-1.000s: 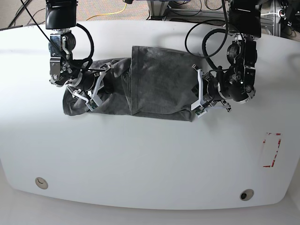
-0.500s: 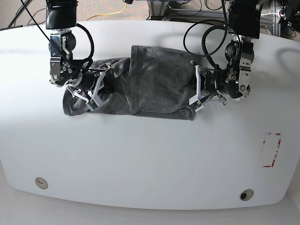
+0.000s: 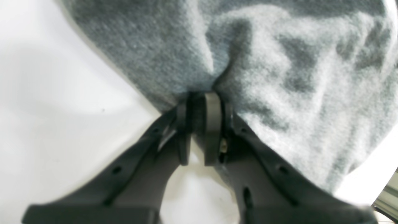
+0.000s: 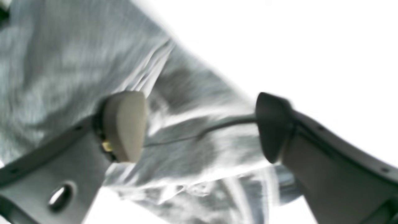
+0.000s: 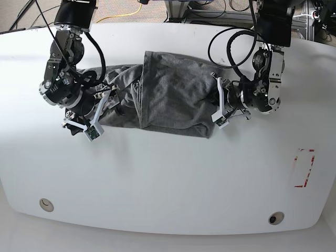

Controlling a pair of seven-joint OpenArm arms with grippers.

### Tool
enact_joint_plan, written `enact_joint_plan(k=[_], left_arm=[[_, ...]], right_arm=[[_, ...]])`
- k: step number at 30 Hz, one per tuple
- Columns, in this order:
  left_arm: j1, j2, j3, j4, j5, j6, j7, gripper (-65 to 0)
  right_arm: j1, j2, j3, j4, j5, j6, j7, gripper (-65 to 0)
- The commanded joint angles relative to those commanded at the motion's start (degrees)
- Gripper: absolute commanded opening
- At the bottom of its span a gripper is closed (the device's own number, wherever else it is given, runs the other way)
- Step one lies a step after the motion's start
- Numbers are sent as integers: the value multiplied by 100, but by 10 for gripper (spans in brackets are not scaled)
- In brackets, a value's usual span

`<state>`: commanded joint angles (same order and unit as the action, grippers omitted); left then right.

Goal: Layout the t-shirt on the table in an organized manner, then fold the t-shirt properly
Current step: 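Release the shirt end with the right gripper and move it outward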

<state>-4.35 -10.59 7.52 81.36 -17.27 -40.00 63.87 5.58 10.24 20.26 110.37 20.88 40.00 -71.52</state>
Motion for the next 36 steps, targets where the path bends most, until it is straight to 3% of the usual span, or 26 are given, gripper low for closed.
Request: enact_joint_plan(k=[8,16,25,30,36], left_arm=[[0,-9,-9,-9,0,0,-9,-589],[0,-9,-9,-9,0,0,-9,-589],[0,-9,-9,-9,0,0,-9,-589],[-9,-9,-9,-9,0,0,-9,-589],[-9,-9,-9,0,0,0,-9,-589]], right_arm=[[615,-9,1644,-826,738,0,-791,0],[862,730,2488,-2760,1662,0,-848,0],[774,1442,2497,-4484,2426,0,-642,0],[686,1433,2462,-4589,2576,0,-642,0],[510,1187,1864,-4466,2602,0,-501,0]])
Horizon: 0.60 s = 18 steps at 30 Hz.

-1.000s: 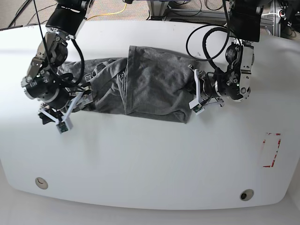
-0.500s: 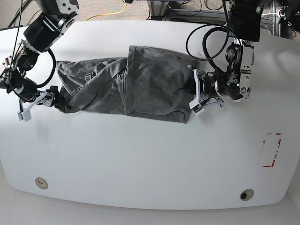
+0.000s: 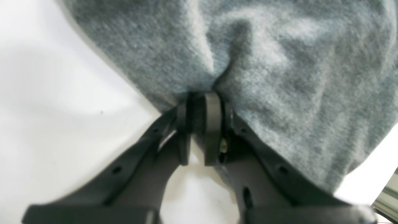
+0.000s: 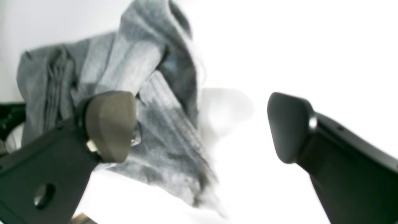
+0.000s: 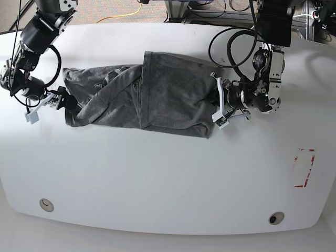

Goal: Layout the t-shirt on the table in an organized manner, then fold the t-shirt properly
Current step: 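Release the shirt end with the right gripper and move it outward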

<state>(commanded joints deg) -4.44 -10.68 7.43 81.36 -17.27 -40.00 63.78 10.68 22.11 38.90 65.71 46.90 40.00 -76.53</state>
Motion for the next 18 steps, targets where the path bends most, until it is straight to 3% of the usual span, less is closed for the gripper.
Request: enact_joint_plan(k=[9,16,18], left_arm=[[0,0,9,26,0,0,0,-589],[0,0,9,0,0,0,0,-589],[0,0,9,0,0,0,0,-589]], right_arm=[[-255,-642,-545,835,-26,0,105,0],[-334,-791,-598,1099,-44,0,114,0],[-334,-791,-598,1081,-44,0,123,-65]])
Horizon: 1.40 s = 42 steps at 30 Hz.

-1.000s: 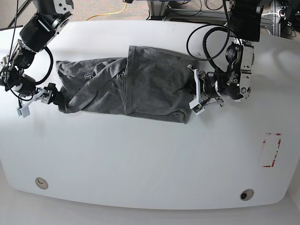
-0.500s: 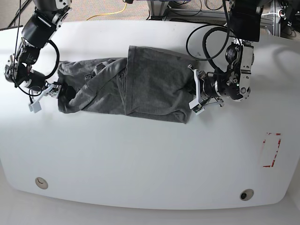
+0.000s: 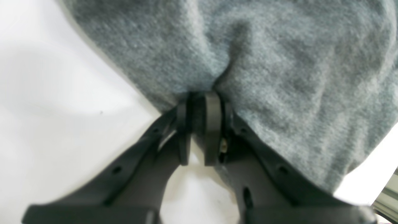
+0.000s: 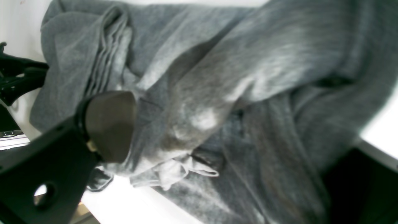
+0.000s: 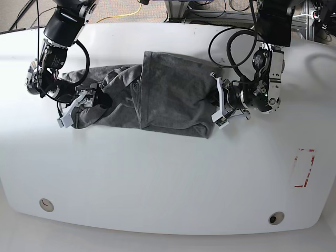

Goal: Layout the t-shirt on the table in an organized manner, then fold the t-shirt properly
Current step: 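Release the shirt end with the right gripper and move it outward, then grasp the shirt end with the right gripper and fold it toward the left gripper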

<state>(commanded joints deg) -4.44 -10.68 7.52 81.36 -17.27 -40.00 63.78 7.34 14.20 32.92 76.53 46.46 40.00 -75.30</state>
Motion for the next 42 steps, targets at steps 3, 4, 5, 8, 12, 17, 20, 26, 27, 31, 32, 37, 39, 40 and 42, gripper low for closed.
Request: enact_joint_plan(k=[3,4,5,8,12,17,20,26,27,31,32,37,39,40,42], left_arm=[[0,0,0,18,0,0,0,-590],[0,0,0,26,0,0,0,-590],[0,9,0,26,0,0,0,-590],[0,26,0,26,0,0,0,-592],[-9,26,0,26,0,0,0,-592],[-18,35,0,0,0,0,0,-592],[-18,35,0,0,0,0,0,-592],[-18,35,0,0,0,0,0,-592],[-18,35,0,-9,0,0,0,-592],[-26,35,0,-9,0,0,0,-592],[-26,35,0,-9,0,0,0,-592],[-9,35,0,-9,9,0,18,-592],[0,18,0,-9,9,0,18,-592],[0,18,0,-9,9,0,18,-592],[0,9,0,-9,9,0,18,-592]], right_arm=[[0,-35,0,0,-9,0,97,-238],[0,-53,-9,0,-9,0,141,-287],[0,-53,-9,9,-9,0,176,-388],[0,-35,-9,44,-9,0,176,-577],[0,-26,-167,246,0,0,167,-650],[-53,-26,-633,1196,0,0,167,-650],[-149,-35,-932,1741,0,0,167,-650],[-299,-70,-1503,2470,0,-4,167,-650],[-352,-79,-1600,2585,0,-22,167,-650],[-466,-158,-2136,3209,-9,-31,167,-650],[-466,-185,-2233,3297,-9,-31,167,-650],[-440,-290,-2699,3525,-9,-40,167,-650],[-316,-431,-2936,3508,-9,-145,167,-650],[-299,-466,-2989,3499,-9,-198,167,-650],[-229,-589,-3191,3499,-53,-382,167,-650]])
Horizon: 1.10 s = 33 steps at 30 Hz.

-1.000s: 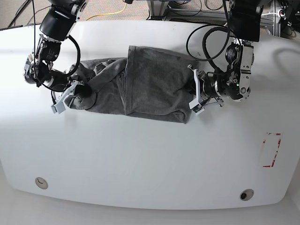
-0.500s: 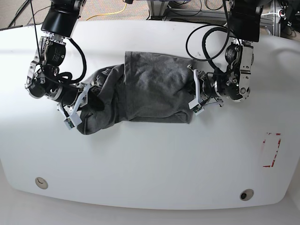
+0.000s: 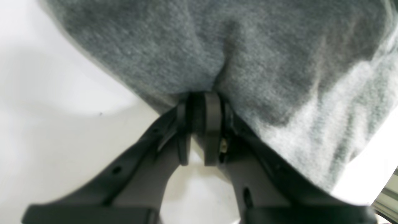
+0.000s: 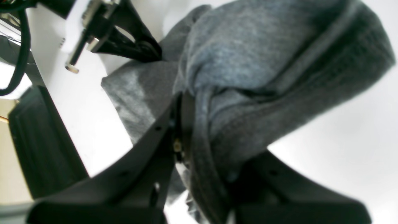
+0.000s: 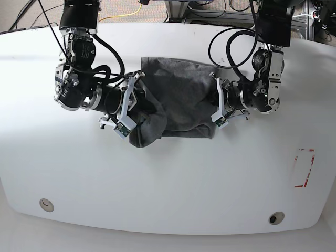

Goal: Layout the t-shirt on the table in an organized manner, then fold the t-shirt properly
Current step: 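Grasp the shirt end with the right gripper and fold it toward the left gripper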

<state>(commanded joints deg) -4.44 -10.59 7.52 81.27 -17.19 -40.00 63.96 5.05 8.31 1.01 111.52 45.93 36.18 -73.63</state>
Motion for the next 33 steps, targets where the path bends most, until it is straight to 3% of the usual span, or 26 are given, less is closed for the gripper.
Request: enact_joint_plan(k=[12,19,28,33], left_arm=[[9,26,0,0,0,0,9,-592],[9,35,0,9,-9,0,9,-592],[62,44,-9,9,-9,0,-9,-592],[70,114,-18,9,-9,0,-9,-592]], right_arm=[[185,-598,-958,-9,-1248,-53,35,-645],[290,-738,-1354,-9,-1881,-44,185,-644],[659,-774,-1802,-589,-2057,-70,281,-642],[897,-993,-2057,-809,-2084,-70,281,-642]])
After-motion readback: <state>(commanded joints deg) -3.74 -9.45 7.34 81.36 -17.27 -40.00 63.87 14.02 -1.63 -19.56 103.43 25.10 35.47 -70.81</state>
